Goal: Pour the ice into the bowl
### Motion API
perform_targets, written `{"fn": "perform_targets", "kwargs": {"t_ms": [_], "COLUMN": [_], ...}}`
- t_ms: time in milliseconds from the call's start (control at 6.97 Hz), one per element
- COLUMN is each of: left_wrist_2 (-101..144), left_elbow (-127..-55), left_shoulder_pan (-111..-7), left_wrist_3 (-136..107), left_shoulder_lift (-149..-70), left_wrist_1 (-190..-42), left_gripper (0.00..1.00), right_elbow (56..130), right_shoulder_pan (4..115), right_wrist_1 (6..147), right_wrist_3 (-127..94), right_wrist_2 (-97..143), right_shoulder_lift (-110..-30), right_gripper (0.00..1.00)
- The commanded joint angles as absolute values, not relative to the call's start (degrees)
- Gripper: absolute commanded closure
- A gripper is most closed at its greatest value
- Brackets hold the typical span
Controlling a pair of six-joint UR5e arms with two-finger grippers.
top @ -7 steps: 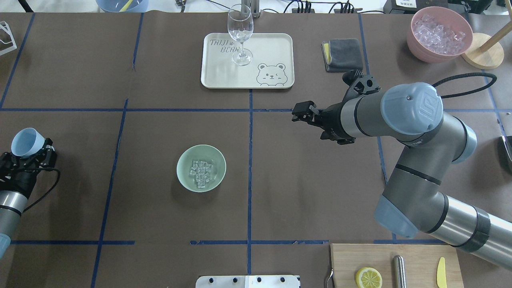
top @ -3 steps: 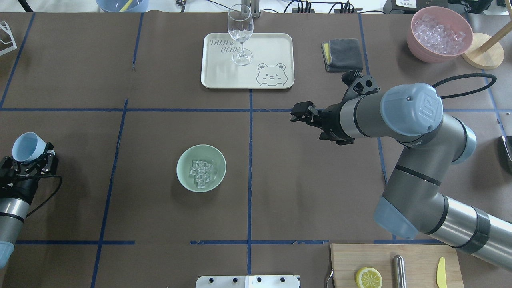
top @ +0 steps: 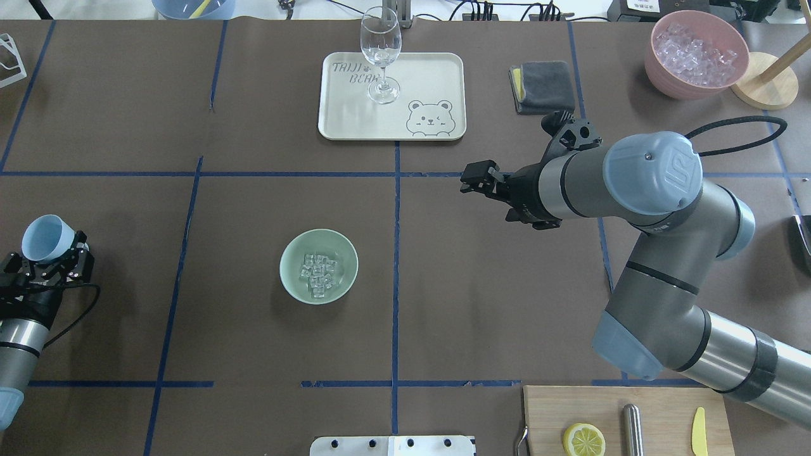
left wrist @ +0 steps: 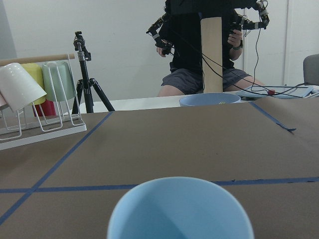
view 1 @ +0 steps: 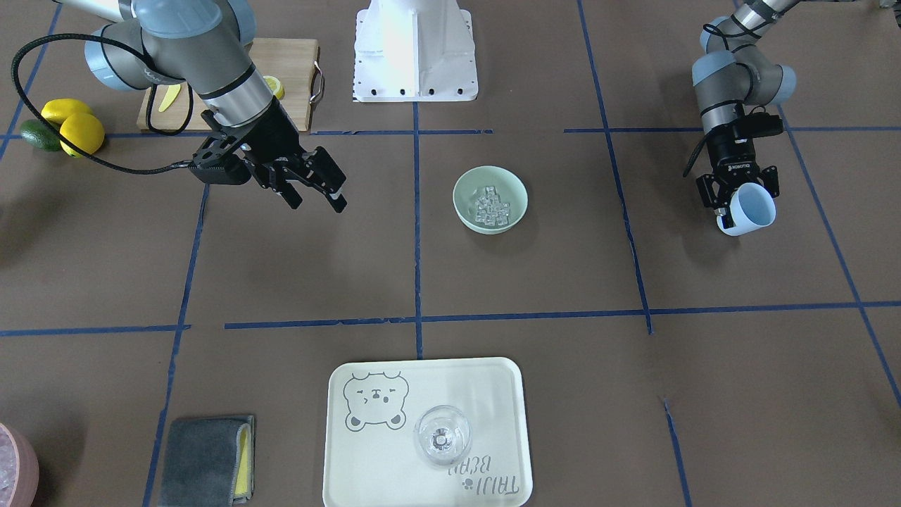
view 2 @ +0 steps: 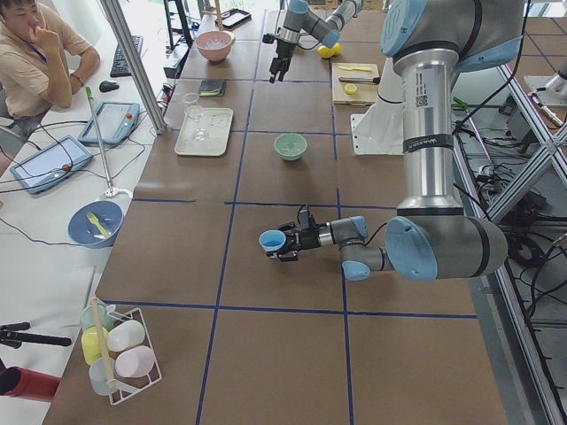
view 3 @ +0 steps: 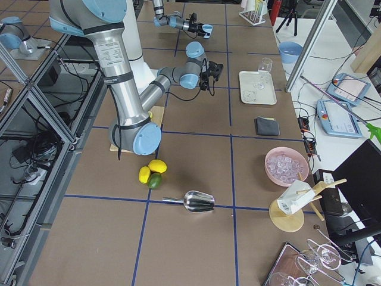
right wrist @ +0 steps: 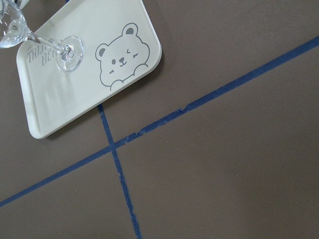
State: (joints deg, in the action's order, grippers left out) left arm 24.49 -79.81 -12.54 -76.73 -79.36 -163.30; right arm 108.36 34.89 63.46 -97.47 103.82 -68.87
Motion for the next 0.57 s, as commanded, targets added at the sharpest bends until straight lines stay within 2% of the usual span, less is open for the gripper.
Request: {"fn": "perform_targets", "kwargs": {"t_ms": [0, 143, 430], "left_wrist_2": [24.43, 24.17, 24.96], "left_elbow": [-79.72, -79.8, -81.2], "left_shoulder_pan": [-12.04, -12.04, -12.13], "left_wrist_3": [-76.64, -76.55, -69.48], "left_shoulder_lift": [-79.37, -79.28, -78.84], "left_wrist_1": [-163.3, -163.3, -164.17], "left_gripper": [0.22, 0.0, 0.0], "right_elbow": [108.37, 108.37, 108.46], "right_shoulder_pan": [34.89, 34.89, 34.89], "right_wrist_1": [63.46, 63.46, 63.46], "right_wrist_3": [-97.47, -97.47, -97.47], "right_wrist_2": [103.8, 103.89, 103.8], "right_shoulder_lift": [-68.91, -68.82, -68.47], "right_gripper": [0.0, 0.0, 0.0]}}
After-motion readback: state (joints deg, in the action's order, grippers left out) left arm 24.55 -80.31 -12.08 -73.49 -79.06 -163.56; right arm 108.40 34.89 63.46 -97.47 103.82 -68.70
